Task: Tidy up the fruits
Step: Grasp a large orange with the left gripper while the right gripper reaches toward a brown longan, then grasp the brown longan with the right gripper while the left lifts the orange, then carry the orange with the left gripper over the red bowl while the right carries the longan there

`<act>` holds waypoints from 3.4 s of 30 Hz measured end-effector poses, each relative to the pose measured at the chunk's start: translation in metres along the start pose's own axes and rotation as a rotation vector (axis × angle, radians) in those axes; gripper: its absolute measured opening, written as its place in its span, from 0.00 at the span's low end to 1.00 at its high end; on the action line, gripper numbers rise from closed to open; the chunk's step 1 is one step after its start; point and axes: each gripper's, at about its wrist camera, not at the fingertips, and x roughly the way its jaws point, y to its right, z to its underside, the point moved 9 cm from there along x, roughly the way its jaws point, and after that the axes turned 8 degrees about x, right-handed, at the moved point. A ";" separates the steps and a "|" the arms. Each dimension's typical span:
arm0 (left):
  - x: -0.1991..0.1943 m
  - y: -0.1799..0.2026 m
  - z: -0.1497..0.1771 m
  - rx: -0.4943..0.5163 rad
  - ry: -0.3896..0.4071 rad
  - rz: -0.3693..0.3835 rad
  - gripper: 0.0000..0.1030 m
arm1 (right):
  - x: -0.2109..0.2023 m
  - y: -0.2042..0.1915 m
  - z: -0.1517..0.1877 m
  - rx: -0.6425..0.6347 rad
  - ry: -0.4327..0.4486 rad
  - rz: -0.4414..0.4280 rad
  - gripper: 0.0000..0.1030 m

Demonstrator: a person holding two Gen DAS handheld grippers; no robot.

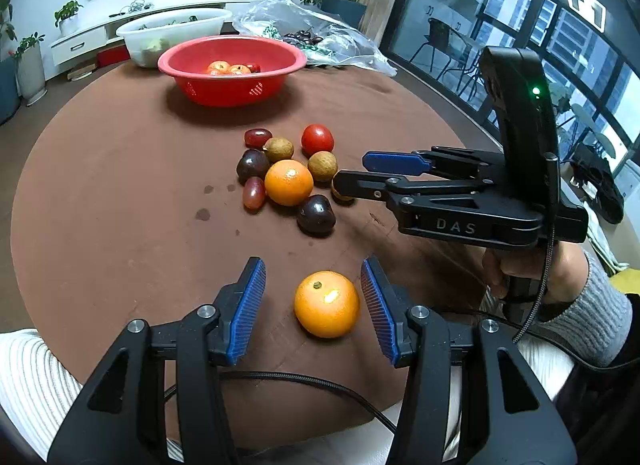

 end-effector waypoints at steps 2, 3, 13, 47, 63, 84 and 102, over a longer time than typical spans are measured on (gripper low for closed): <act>-0.001 0.002 0.001 0.000 0.000 0.002 0.46 | 0.002 0.001 0.002 0.004 -0.007 0.004 0.49; 0.001 0.001 -0.001 0.000 -0.002 0.003 0.46 | 0.003 0.001 0.003 0.004 -0.012 0.004 0.49; 0.009 0.002 0.001 0.006 -0.020 0.003 0.47 | 0.008 0.000 0.010 0.001 -0.040 0.007 0.28; 0.018 -0.017 -0.014 -0.067 -0.006 0.034 0.35 | -0.004 0.012 -0.004 0.134 -0.010 -0.087 0.28; 0.019 -0.061 -0.079 -0.095 0.061 0.023 0.35 | -0.013 0.020 -0.048 0.200 0.028 -0.155 0.28; 0.060 -0.120 -0.181 -0.118 0.104 0.017 0.35 | 0.021 0.023 -0.137 0.151 0.080 -0.132 0.28; 0.131 -0.143 -0.205 -0.070 0.014 -0.043 0.35 | 0.074 0.037 -0.155 0.079 0.019 -0.034 0.28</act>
